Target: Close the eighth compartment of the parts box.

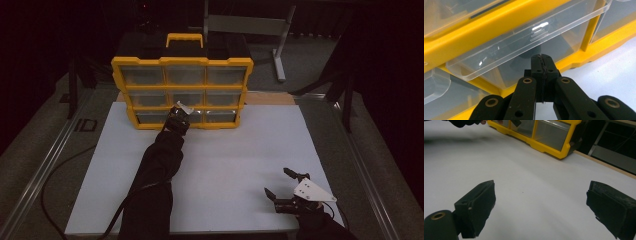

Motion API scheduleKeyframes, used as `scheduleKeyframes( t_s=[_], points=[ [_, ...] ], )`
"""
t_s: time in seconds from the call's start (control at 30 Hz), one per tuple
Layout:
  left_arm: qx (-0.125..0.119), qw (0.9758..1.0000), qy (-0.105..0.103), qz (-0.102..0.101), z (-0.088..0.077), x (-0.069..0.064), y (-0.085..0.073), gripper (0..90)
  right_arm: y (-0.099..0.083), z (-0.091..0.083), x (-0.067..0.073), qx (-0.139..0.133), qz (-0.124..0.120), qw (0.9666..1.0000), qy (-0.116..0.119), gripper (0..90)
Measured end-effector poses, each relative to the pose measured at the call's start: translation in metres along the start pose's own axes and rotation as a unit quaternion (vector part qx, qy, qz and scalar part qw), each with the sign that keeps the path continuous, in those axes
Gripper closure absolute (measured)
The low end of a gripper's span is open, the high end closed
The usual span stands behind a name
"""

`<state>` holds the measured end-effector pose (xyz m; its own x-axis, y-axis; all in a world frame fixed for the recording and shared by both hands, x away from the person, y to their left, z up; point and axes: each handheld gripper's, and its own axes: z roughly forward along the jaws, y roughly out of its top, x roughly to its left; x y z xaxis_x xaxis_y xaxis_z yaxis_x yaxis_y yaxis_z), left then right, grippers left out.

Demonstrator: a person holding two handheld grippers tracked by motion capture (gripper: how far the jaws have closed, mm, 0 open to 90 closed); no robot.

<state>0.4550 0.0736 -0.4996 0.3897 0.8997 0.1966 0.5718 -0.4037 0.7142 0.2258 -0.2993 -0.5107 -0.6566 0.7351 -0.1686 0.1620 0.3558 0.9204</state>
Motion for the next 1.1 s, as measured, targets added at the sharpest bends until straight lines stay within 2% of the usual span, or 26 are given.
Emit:
scheduleKeyframes(
  t_s=[0.3, 0.43, 0.57, 0.67, 0.83, 1.1],
  points=[
    [0.009, 0.9999, 0.007, 0.006, 0.001, -0.002, 0.003, 90.0, 0.000, 0.001, 0.000, 0.001, -0.001, 1.0000, -0.001, 8.4],
    [0.010, 1.0000, -0.001, 0.000, 0.000, -0.001, 0.002, 90.0, 0.000, 0.000, 0.000, 0.001, -0.001, 1.0000, -0.001, 8.4],
    [0.004, 0.9997, -0.014, -0.018, -0.003, -0.003, -0.002, 90.0, 0.000, 0.000, 0.000, 0.001, 0.000, 1.0000, -0.002, 8.4],
    [0.005, 0.9987, -0.024, -0.044, -0.003, -0.002, -0.006, 90.0, 0.000, 0.001, 0.000, 0.001, -0.001, 1.0000, -0.002, 8.4],
    [0.004, 0.9984, -0.019, -0.054, -0.007, -0.001, -0.008, 89.6, 0.000, 0.000, 0.001, 0.001, -0.001, 1.0000, -0.003, 8.4],
    [0.009, 0.9978, -0.014, -0.064, -0.012, -0.001, -0.005, 73.2, 0.001, 0.000, 0.001, 0.002, -0.001, 1.0000, -0.004, 8.4]
  ],
)
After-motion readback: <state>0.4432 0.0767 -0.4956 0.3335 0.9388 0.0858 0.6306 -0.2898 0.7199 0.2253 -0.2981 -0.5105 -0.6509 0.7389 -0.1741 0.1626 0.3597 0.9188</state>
